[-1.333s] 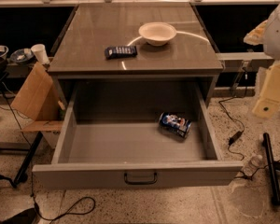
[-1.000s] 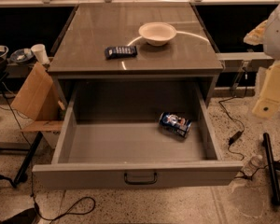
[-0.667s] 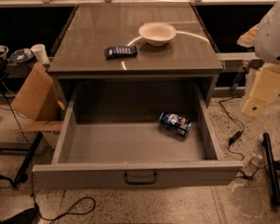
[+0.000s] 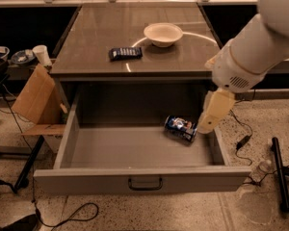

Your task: Pick pepsi can from top drawer and place on counter

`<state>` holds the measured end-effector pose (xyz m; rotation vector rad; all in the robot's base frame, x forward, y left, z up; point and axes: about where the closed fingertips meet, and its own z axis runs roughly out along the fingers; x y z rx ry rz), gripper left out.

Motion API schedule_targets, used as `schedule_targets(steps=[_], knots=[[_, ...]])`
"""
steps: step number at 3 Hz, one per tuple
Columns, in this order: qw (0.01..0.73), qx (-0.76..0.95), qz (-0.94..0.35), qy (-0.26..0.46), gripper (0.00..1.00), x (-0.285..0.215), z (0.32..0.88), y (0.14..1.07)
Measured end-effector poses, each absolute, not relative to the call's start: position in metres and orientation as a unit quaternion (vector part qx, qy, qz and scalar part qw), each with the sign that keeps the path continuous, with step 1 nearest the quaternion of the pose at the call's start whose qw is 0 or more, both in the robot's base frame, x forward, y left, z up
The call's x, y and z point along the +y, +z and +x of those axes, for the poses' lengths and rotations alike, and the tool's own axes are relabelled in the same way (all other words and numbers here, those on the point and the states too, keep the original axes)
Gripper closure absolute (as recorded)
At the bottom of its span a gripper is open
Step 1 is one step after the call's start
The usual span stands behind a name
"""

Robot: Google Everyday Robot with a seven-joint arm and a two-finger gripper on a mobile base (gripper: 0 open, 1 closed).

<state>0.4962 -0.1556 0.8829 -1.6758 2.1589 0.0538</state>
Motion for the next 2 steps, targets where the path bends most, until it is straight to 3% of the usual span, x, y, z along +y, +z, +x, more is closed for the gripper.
schedule_targets(steps=[2], knots=[[0.204,0.770,-0.602,0.053,0.00,-0.111,0.558,0.760]])
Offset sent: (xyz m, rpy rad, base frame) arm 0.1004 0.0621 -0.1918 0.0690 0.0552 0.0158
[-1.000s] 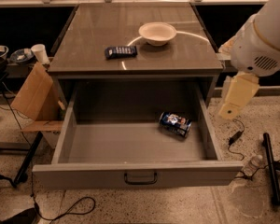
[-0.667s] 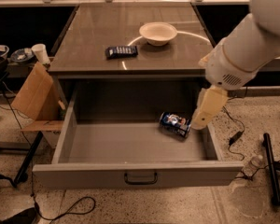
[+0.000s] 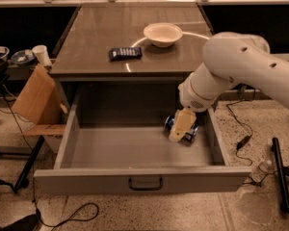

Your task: Pick pepsi can from top drawer and place on counter

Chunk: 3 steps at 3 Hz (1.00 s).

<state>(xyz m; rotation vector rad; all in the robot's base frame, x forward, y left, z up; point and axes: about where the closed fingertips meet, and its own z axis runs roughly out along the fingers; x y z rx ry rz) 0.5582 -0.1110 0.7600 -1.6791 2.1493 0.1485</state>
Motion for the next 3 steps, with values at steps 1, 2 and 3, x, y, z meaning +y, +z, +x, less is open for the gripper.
schedule_targets(steps=[1,2,3], knots=[[0.180,0.783,-0.593,0.047,0.00,-0.107,0.591,0.699],[0.158,0.794,-0.586,0.041,0.00,-0.110,0.604,0.667],[0.129,0.807,-0.575,0.038,0.00,-0.112,0.612,0.638]])
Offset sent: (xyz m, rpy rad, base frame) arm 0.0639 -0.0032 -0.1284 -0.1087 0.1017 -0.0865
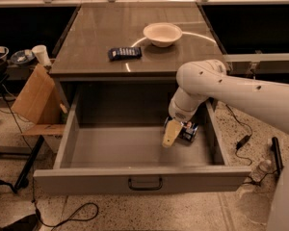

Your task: Pick pepsi can from top drawer and place on counter

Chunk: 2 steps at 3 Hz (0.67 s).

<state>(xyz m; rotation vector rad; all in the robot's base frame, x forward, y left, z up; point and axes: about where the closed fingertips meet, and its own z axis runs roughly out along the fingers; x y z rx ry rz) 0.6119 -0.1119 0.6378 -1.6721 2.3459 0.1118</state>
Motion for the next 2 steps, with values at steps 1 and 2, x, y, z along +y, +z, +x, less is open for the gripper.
schedule_targets(steps=[1,2], knots=[[0.075,0.826,-0.558,0.027,0.00,-0.118,0.619,0.613],[0.021,0.842,-0.539,0.021,0.19,-0.125,0.620,0.596]])
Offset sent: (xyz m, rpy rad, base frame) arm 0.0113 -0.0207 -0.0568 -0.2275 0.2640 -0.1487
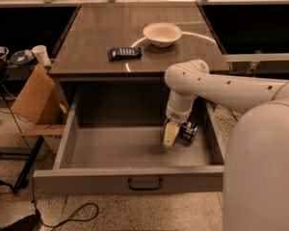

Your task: Pick pepsi can from top drawer and place on counter

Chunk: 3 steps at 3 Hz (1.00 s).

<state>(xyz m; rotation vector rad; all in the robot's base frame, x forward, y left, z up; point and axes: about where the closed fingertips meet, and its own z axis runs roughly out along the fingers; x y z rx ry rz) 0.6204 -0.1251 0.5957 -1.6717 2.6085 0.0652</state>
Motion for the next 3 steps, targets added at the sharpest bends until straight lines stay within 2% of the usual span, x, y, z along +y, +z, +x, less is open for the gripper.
schedule_targets(steps=[1,3], knots=[[0.001,0.853,-0.521,0.011,0.42,-0.133,0.621,0.601],[0.051,0.863,-0.501,-0.029,0.89,-0.143,0.613,0.702]])
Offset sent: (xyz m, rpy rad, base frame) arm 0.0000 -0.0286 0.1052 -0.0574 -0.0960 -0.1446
